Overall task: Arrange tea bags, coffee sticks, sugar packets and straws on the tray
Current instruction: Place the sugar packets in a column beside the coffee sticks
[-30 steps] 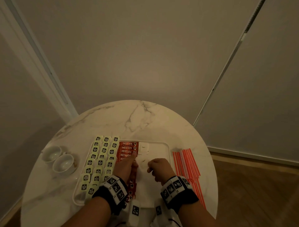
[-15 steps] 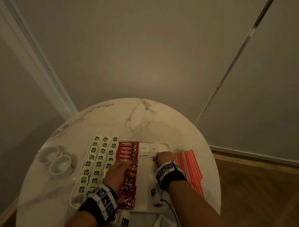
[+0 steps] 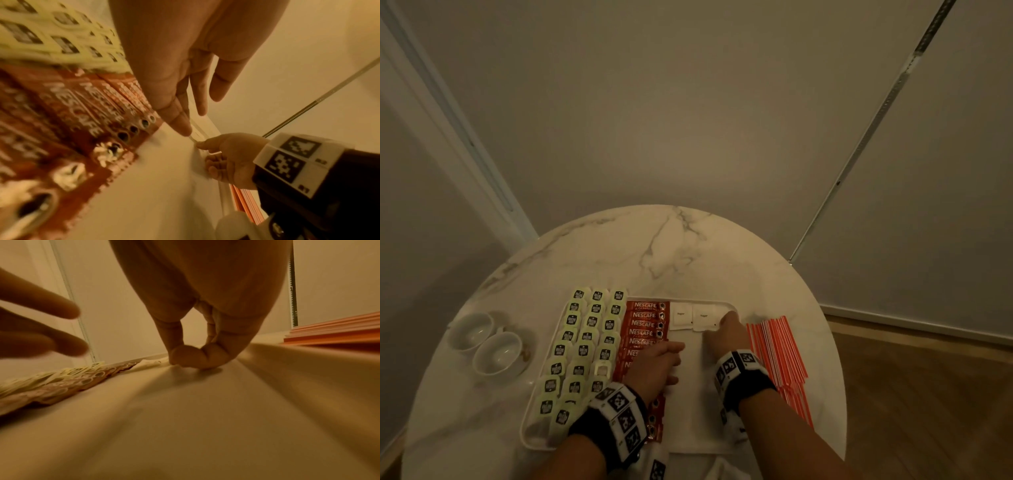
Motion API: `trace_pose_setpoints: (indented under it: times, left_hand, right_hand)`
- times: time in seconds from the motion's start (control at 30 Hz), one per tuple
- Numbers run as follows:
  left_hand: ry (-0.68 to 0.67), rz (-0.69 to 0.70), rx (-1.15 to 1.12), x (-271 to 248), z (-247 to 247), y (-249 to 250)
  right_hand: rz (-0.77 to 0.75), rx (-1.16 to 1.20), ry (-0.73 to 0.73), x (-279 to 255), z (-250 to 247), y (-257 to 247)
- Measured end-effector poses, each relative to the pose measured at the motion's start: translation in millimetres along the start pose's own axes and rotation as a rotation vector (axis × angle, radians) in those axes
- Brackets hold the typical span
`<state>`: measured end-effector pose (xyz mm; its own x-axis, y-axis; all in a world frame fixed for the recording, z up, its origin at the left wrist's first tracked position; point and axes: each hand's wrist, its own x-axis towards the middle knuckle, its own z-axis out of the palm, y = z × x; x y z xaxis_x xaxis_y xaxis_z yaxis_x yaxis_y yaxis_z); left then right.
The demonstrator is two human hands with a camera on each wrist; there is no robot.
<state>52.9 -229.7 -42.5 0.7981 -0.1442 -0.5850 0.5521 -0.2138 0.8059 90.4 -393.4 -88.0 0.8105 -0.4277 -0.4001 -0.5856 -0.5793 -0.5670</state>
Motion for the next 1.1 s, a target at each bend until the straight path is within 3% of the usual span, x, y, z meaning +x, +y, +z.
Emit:
trace_pose_setpoints:
  times: [0.13, 0.87, 1.0, 1.1]
  left_hand:
    - [-0.041, -0.055, -0.014, 17, 18, 2]
    - [0.089, -0.052, -0.090, 36, 28, 8]
    - [0.056, 0.022, 0.095, 24, 25, 12]
    - [-0.057, 0.199, 0.402, -1, 18, 12]
  right_hand:
    - [-0.035, -0.051, -0.032, 2, 1, 0]
    - [-0.093, 0.005, -0.051, -1, -5, -6]
    - [-0.063, 0.052, -0.068, -9, -12, -5]
    - [-0.042, 0.094, -0.054, -24, -16, 1]
